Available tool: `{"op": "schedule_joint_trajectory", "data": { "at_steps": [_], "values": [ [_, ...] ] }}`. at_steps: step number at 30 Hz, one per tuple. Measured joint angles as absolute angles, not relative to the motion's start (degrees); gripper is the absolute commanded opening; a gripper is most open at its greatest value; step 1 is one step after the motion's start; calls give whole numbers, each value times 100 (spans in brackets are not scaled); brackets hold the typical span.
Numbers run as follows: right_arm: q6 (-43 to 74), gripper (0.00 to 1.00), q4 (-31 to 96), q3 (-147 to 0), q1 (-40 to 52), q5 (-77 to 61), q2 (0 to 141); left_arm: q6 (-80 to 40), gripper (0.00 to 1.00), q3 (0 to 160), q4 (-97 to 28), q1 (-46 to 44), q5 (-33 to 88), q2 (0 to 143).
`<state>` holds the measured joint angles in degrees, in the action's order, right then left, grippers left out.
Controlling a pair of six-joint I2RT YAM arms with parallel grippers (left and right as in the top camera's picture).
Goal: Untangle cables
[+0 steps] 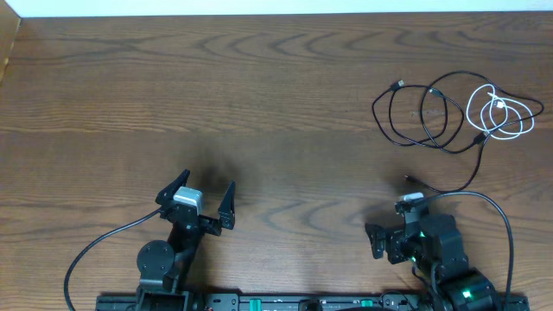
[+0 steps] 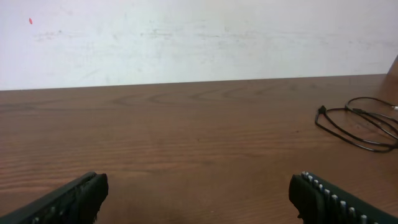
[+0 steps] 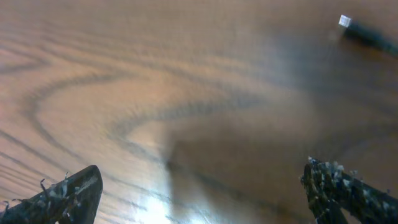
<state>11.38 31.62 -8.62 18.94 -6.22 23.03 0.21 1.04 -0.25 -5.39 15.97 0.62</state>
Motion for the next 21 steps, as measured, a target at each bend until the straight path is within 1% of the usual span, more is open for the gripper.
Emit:
{"op": "schedule_joint_trajectory", "data": {
  "at_steps": [8,15,21],
  "values": [
    [1140,99,3155,-860,1608,-622,1212,21,98,104,-27,-539,1599,62],
    [1149,99,3142,-860,991,-622,126,21,98,104,-27,-539,1597,62],
    [1153,99,3144,-860,674,-622,73,21,98,104,-27,-539,1597,62]
  ]
}}
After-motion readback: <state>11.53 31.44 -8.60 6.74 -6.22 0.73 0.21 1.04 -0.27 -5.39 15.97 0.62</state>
